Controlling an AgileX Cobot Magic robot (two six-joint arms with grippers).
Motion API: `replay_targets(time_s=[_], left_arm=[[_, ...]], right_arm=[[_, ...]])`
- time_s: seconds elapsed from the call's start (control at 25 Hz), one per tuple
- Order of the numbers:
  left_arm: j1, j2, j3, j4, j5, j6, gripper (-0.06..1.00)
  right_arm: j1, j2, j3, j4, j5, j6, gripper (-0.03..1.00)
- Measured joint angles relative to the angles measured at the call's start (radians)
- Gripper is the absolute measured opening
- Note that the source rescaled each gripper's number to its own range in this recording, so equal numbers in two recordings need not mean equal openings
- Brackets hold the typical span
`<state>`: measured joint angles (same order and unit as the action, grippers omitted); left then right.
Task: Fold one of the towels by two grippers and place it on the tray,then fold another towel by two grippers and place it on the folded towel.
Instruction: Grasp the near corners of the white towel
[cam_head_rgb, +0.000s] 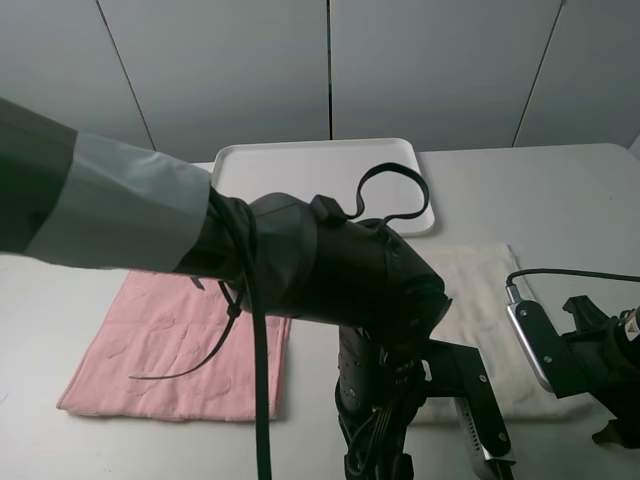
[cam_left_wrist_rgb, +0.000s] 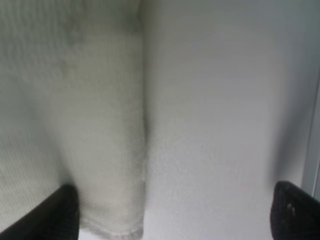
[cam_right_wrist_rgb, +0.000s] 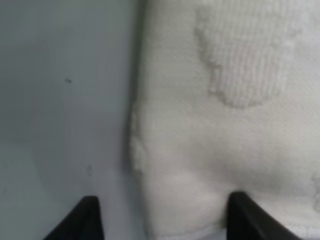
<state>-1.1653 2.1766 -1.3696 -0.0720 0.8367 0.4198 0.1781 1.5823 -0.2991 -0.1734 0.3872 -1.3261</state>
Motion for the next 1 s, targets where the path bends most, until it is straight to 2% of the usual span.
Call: replay_targets(time_s=[0.24, 0.44, 0.68, 0.84, 0.92, 1.0], left_arm=[[0.000, 0.000, 0.000, 0.002, 0.000, 0.000, 0.99], [0.000, 0.000, 0.000, 0.006, 0.002, 0.000, 0.99], [0.000, 0.000, 0.000, 0.015, -0.003, -0.009, 0.99], [0.000, 0.002, 0.000, 0.072, -0.016, -0.074, 0.98], [0.000, 0.002, 0.000, 0.090, -0.017, -0.091, 0.95], [0.000, 0.004, 0.000, 0.100, -0.022, -0.100, 0.87]], right_arm=[[0.002, -0.001, 0.000, -0.002, -0.022, 0.009, 0.23], [0.002, -0.001, 0.000, -0.010, -0.046, 0.011, 0.03], [0.002, -0.001, 0.002, -0.018, -0.049, 0.013, 0.01], [0.002, -0.001, 0.002, -0.018, -0.049, 0.018, 0.01], [0.002, -0.001, 0.002, -0.018, -0.049, 0.018, 0.01], [0.002, -0.001, 0.002, -0.018, -0.049, 0.018, 0.01]])
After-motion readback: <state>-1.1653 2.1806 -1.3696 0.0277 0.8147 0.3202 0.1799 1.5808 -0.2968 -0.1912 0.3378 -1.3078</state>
